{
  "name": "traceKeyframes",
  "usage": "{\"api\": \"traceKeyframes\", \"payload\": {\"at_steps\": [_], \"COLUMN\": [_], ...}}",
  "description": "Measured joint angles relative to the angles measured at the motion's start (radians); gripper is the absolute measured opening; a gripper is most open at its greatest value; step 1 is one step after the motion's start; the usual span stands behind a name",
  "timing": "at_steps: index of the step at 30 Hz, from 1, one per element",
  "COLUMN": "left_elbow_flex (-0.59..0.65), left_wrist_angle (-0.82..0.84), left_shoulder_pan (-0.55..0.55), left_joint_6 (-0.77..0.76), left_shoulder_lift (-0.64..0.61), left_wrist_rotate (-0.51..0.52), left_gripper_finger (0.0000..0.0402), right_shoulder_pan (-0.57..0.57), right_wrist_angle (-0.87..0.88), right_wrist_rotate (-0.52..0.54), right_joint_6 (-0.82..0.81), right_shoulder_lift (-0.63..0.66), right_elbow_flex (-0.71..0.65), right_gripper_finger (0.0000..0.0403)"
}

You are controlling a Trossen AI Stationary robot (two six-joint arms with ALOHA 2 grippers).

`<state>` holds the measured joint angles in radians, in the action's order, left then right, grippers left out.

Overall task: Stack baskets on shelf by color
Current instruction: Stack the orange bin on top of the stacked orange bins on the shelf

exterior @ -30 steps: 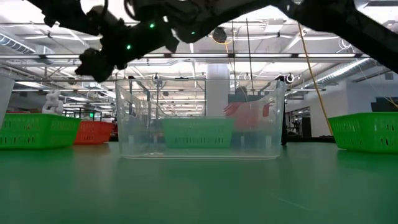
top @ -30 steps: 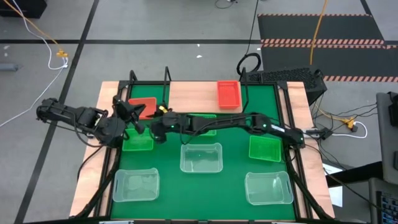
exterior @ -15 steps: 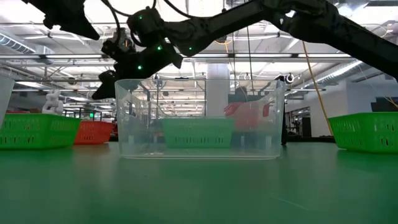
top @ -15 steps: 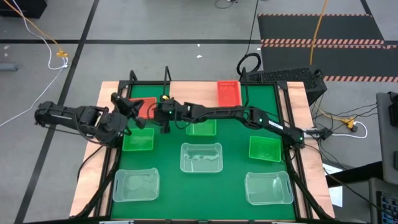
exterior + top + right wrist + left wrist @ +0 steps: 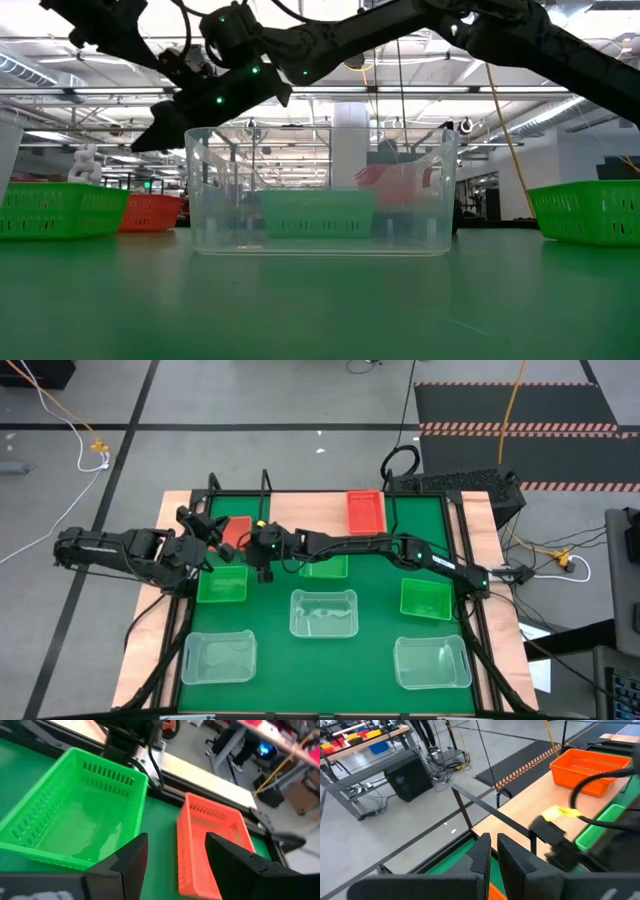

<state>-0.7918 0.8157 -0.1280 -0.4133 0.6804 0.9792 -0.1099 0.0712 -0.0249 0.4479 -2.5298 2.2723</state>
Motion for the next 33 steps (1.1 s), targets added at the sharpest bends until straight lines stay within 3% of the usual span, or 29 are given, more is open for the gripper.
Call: {"api": "traceKeyframes", "payload": {"at_steps": [2, 7, 11, 15, 19, 26, 33], "left_elbow_flex": [0.0, 0.0, 0.0, 0.002, 0.054, 0.209, 0.23], "left_wrist_angle": [0.003, 0.006, 0.026, 0.035, 0.029, -0.005, -0.055], "left_shoulder_pan": [0.005, 0.006, 0.006, 0.006, 0.013, 0.084, 0.259], "left_joint_6": [-0.001, -0.022, -0.06, -0.069, -0.109, -0.316, -0.322], "left_shoulder_lift": [0.0, 0.0, 0.0, 0.013, 0.045, 0.121, 0.201], "left_wrist_rotate": [-0.026, -0.127, -0.142, -0.142, -0.148, -0.318, -0.392], "left_gripper_finger": [0.0037, 0.0037, 0.0037, 0.0037, 0.0037, 0.0043, 0.0124], "right_shoulder_pan": [0.005, 0.011, -0.018, -0.041, -0.06, -0.147, -0.15], "right_wrist_angle": [-0.014, -0.031, 0.044, 0.107, 0.073, -0.24, -0.558], "right_wrist_rotate": [0.01, 0.151, 0.099, -0.003, -0.056, -0.132, -0.132], "right_joint_6": [0.052, 0.155, 0.12, 0.089, 0.086, -0.079, -0.319], "right_shoulder_lift": [0.001, 0.057, 0.122, 0.206, 0.402, 0.886, 1.269], "right_elbow_flex": [0.0, -0.002, -0.005, -0.104, -0.321, -0.941, -1.396], "right_gripper_finger": [0.0192, 0.0192, 0.0192, 0.0192, 0.0192, 0.0192, 0.0192]}}
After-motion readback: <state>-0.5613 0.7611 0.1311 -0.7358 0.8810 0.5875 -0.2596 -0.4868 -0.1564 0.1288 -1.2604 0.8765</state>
